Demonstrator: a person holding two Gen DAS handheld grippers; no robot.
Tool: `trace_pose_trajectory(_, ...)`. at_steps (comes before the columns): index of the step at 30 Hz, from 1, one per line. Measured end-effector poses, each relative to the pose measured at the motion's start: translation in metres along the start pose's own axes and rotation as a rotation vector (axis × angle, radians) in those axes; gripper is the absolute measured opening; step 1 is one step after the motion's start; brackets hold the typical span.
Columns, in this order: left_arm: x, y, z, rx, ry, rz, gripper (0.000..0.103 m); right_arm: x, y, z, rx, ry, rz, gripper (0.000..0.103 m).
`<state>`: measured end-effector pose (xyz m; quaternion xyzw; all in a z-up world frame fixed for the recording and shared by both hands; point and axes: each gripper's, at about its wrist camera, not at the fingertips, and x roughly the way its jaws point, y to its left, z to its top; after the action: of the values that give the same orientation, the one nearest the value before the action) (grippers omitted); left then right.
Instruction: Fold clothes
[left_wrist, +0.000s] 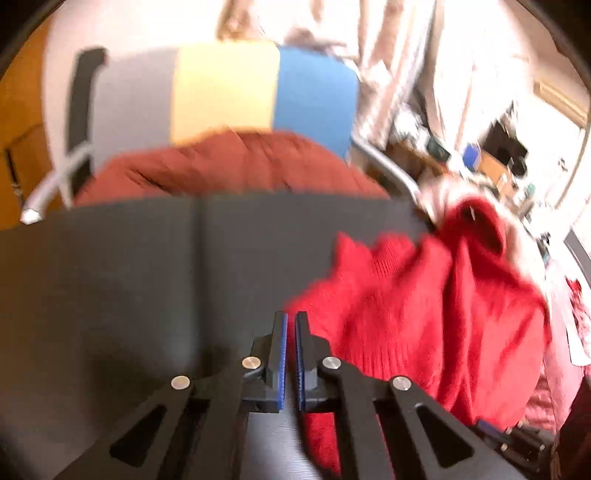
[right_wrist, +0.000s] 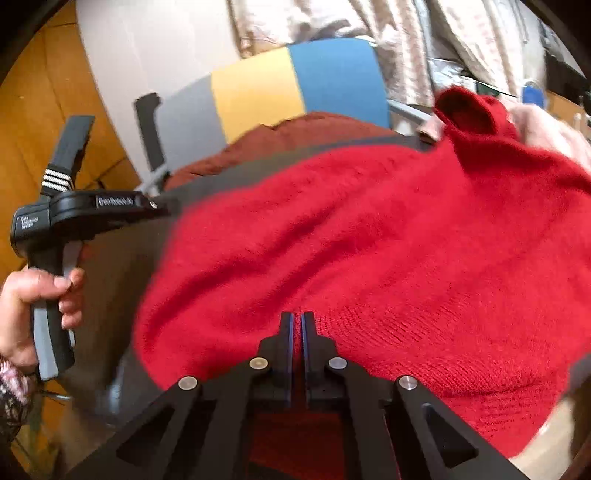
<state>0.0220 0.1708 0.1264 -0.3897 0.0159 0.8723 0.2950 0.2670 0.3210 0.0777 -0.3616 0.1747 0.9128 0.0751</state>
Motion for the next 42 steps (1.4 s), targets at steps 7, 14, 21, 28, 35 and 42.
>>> trace_pose_trajectory(7,-0.041,0.057,0.009,-0.031,-0.021,0.045,0.018,0.023,0.074,0.002,-0.026,0.066,0.181,0.0)
trace_pose_trajectory(14,0.006,0.062,-0.089,-0.13,0.196,0.013,0.029,0.03,0.115,-0.001,-0.231,0.016,-0.004,0.1)
trace_pose_trajectory(21,0.007,0.045,-0.133,-0.105,0.216,-0.012,0.034,0.082,0.113,-0.001,-0.276,0.132,-0.072,0.059)
trace_pose_trajectory(28,0.018,0.029,-0.11,-0.14,0.174,-0.108,0.045,0.034,0.018,0.066,-0.142,-0.083,-0.163,0.08)
trace_pose_trajectory(35,0.068,-0.016,-0.082,-0.133,0.235,-0.19,0.049,0.041,-0.143,0.152,-0.127,-0.047,-0.545,0.096)
trace_pose_trajectory(42,0.086,-0.036,-0.085,-0.161,0.202,-0.179,0.061,0.062,-0.209,0.136,-0.092,0.155,-0.5,0.072)
